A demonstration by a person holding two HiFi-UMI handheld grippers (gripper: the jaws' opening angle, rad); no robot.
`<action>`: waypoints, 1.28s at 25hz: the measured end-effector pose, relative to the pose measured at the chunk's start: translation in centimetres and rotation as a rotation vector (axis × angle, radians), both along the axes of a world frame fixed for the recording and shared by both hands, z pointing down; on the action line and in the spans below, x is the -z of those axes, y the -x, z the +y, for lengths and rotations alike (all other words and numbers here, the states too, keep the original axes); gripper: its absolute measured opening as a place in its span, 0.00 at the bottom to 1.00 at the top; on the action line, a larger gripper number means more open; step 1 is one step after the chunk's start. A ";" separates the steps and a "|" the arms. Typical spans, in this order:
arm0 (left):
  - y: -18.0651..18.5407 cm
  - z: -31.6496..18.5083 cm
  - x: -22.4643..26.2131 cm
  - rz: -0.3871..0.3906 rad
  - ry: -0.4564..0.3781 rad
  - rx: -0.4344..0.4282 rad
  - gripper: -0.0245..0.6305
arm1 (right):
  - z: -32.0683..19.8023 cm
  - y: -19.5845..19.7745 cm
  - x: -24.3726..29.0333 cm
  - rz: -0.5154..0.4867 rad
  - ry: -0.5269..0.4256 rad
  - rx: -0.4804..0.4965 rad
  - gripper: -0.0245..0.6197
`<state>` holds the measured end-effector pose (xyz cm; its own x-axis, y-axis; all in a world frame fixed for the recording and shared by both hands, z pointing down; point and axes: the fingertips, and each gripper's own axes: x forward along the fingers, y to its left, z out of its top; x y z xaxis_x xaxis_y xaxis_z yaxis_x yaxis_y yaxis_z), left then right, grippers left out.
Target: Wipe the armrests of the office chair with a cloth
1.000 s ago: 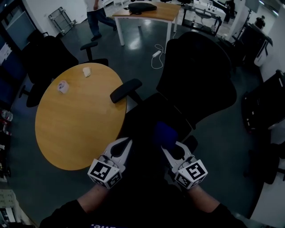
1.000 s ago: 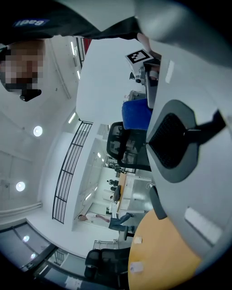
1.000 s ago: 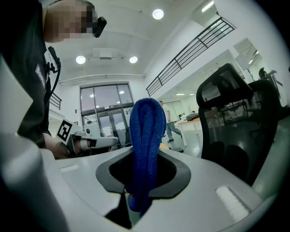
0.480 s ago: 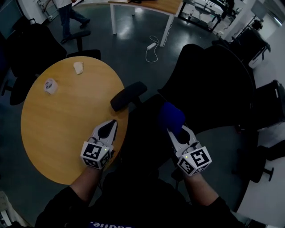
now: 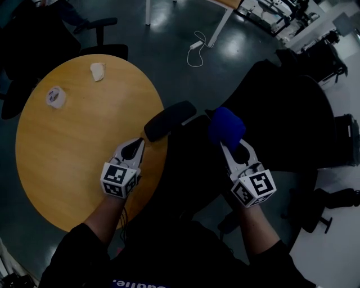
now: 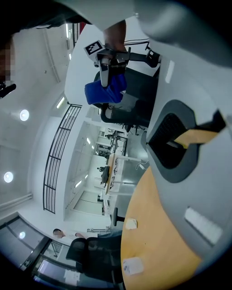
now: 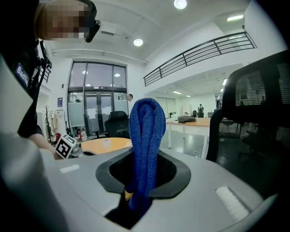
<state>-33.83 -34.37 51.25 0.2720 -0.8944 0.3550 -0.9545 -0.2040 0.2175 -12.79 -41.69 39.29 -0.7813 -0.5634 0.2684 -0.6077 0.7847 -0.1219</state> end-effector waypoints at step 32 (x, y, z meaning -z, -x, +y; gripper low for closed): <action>2.4 -4.0 -13.5 0.077 0.137 0.006 0.06 | -16.2 13.0 -22.7 0.918 -0.030 0.386 0.18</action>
